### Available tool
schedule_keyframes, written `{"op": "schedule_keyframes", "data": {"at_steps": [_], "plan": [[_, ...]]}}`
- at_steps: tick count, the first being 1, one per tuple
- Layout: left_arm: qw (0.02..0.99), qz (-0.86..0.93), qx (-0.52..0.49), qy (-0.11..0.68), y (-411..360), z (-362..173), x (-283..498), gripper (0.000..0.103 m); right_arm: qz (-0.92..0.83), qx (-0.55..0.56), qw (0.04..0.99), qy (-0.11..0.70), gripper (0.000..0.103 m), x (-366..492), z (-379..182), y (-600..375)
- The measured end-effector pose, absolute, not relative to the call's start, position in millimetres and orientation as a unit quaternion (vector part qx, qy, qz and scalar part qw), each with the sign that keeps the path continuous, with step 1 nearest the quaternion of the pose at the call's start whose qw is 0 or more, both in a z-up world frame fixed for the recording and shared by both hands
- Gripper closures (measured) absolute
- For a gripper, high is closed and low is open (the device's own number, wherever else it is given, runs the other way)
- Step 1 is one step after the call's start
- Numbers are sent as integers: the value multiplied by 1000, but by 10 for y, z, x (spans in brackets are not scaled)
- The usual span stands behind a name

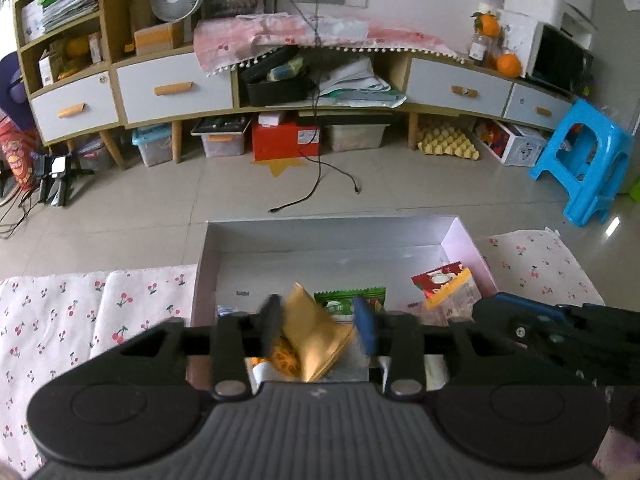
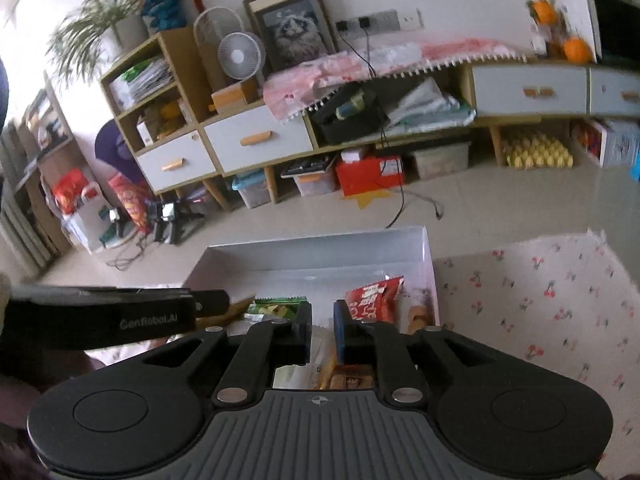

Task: Organize snacks
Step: 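Carry the gold bar and yellow cake packet into the pink box, open both tools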

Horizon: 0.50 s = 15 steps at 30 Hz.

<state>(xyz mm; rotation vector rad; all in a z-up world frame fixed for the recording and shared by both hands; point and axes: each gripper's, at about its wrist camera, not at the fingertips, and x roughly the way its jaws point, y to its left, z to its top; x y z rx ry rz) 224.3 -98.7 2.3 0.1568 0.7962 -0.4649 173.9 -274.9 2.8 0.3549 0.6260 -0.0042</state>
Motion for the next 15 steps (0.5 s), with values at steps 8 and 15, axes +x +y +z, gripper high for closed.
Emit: {"op": "schedule_keyframes", "data": {"at_steps": [8,15], "plan": [[894,-220,86,381,-1013,53,2222,47,-13,196,931,309,77,1720,57,-2861],[893,-219,97,381,-953,142,2102,40,-18,171,936,307,69,1590,180,-2830]]}}
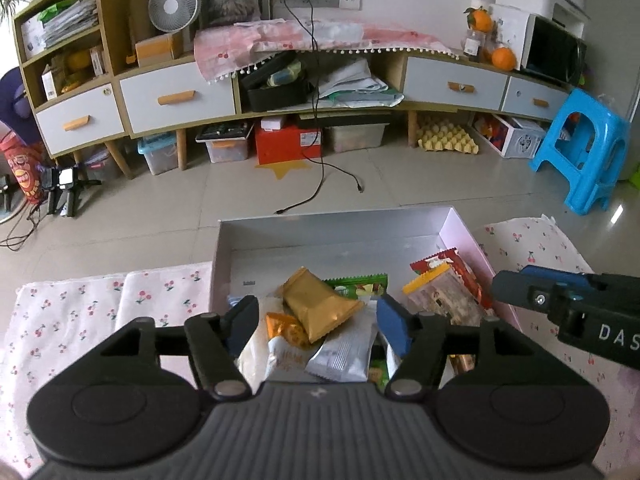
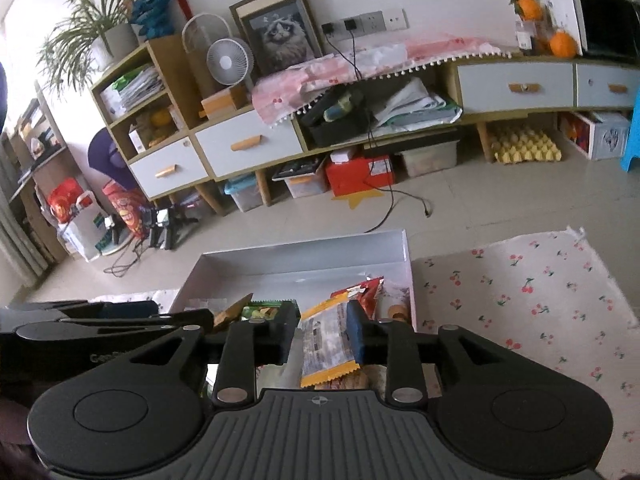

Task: Organize snacks
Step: 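Carry the gold bar and yellow cake packet into the pink box, open both tools, then move the left tool to the clear white bread bag while the right tool moves to the clear stick-biscuit bag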

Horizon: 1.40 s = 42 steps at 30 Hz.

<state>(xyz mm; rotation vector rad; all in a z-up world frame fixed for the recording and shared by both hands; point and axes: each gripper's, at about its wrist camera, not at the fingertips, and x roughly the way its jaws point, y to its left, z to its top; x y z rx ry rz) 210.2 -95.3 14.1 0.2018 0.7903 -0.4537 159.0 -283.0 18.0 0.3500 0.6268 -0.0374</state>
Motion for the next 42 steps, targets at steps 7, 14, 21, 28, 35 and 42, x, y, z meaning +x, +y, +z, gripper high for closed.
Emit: {"op": "schedule_keyframes", "data": {"at_steps": [7,14,21,28,35,42], "plan": [[893,-223,95,378,-858,246,1910,34,-19,160,936,314,51,1396,299,-2786],[890,-234,102,378,-725,309,1578,23,-1,151,938,313,24,1076,455,-2731],[884,-234,116,388,-542,295,1183,14,38,98,940,324,12,704,500,-2536],[875,-225,106,416,-393,253,931,11,73,68,937,335,10,425,430,-2369],[876,-236,102,408,-283,168,693,6,145,64,927,340,4,236,270,-2369],[846,-296,136,422,-263,-13,586,6,224,-24,887,404,4,81,-7,-2225]]}}
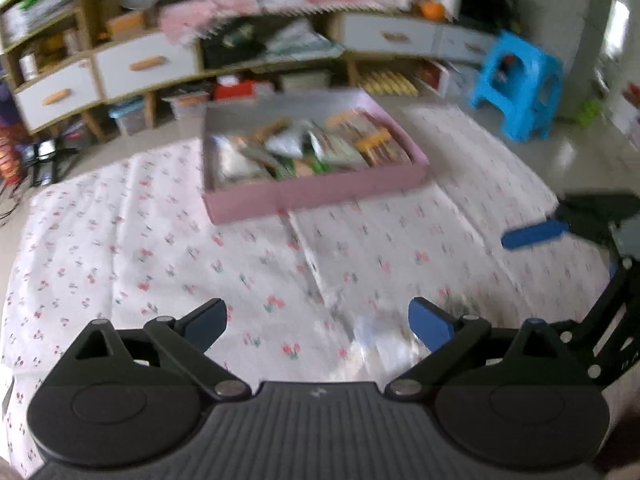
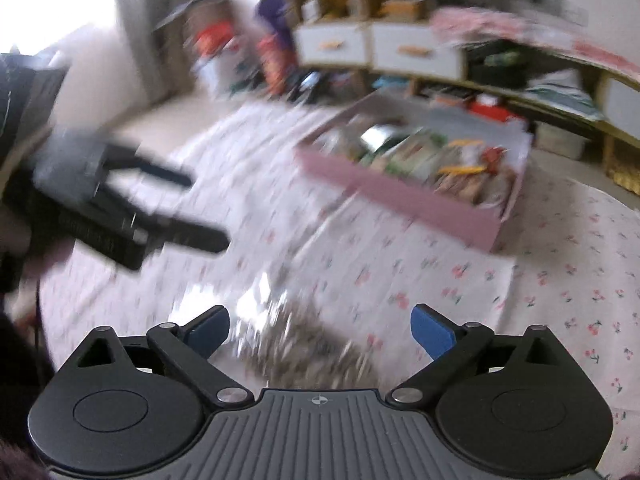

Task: Organize snacks
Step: 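Move the left tool to the clear white bread bag while the right tool moves to the clear stick-biscuit bag, then grasp the clear white bread bag with the left tool while the right tool grasps the stick-biscuit bag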

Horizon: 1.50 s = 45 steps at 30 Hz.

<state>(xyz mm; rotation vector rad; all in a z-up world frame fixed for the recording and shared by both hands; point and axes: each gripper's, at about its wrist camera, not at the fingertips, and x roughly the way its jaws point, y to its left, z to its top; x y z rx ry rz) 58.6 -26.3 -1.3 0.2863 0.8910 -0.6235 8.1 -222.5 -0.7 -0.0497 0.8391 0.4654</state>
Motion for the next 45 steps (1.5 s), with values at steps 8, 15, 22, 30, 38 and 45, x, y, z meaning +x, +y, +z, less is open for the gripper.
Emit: {"op": "schedule_keyframes", "data": {"at_steps": [8,15,22,30,38,45], "plan": [[796,-358,197,447,-232,-228,405,7,251,-109,864,422,4,-61,-183,-2071],[771,-378,245,451,-343,-403,298,12,252,-146,854,430,4,-16,-336,-1876],[762,-370,273,457,-399,-582,261,25,218,-176,857,433,4,86,-503,-1739],[774,-354,248,463,-418,-594,319,34,119,-149,876,443,6,296,-554,-1873],[792,-325,219,467,-417,-578,376,54,57,-64,882,464,6,437,-563,-2268],[838,-247,154,461,-384,-578,483,65,61,-54,879,470,6,415,-577,-2291]]}}
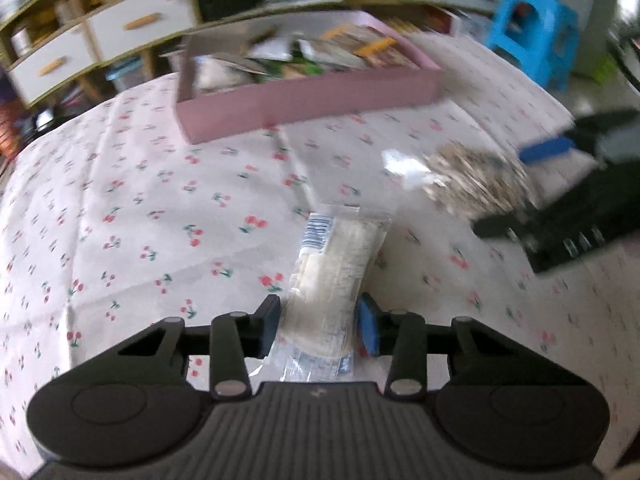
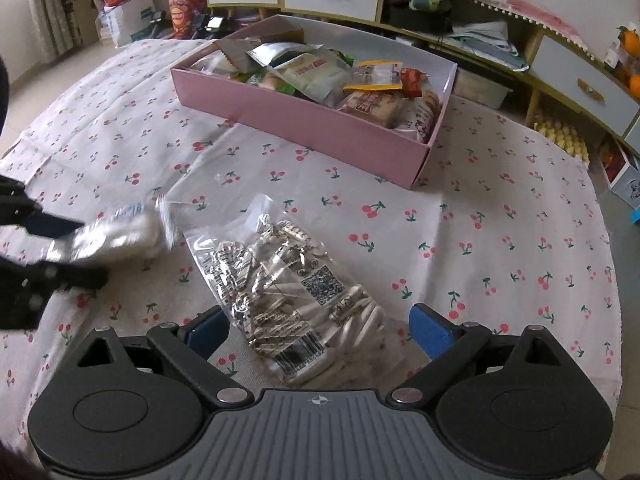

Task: Organize snacks
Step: 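Grasp the clear white bread bag with the left tool while the right tool grasps the stick-biscuit bag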

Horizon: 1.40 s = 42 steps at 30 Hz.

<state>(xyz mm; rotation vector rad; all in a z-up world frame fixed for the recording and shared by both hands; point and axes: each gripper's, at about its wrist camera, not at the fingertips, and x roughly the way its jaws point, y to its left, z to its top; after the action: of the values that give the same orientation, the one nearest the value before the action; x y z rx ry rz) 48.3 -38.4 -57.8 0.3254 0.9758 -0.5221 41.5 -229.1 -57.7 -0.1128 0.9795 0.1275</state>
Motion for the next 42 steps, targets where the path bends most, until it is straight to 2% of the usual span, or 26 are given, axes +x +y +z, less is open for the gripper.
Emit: {"op": "schedule_keyframes", "data": {"at_steps": [6,10,13,21,22,24,26,42], "plan": [[862,-206,136,443,-393,-611,503,61,60,-47,863,499,5,429,-593,-2223],[858,-217,150,441,-452,-601,471,58,80,5,848,523,5,441,-541,-2206],[857,-216,151,442,-455,-610,473,57,101,34,854,510,5,423,-477,-2197],[861,-204,141,445,-412,-612,514,56,81,-62,886,452,7,378,-527,-2027],[860,-204,138,446,-411,-609,519,58,82,-68,887,450,8,377,-552,-2008],[860,-205,135,447,-415,-595,524,65,88,-73,886,449,21,383,-587,-1983],[860,-206,133,447,-419,-578,529,67,89,-75,885,451,34,403,-596,-1954],[876,-191,65,439,-269,-275,735,70,93,-21,902,420,36,457,-201,-1999]]}}
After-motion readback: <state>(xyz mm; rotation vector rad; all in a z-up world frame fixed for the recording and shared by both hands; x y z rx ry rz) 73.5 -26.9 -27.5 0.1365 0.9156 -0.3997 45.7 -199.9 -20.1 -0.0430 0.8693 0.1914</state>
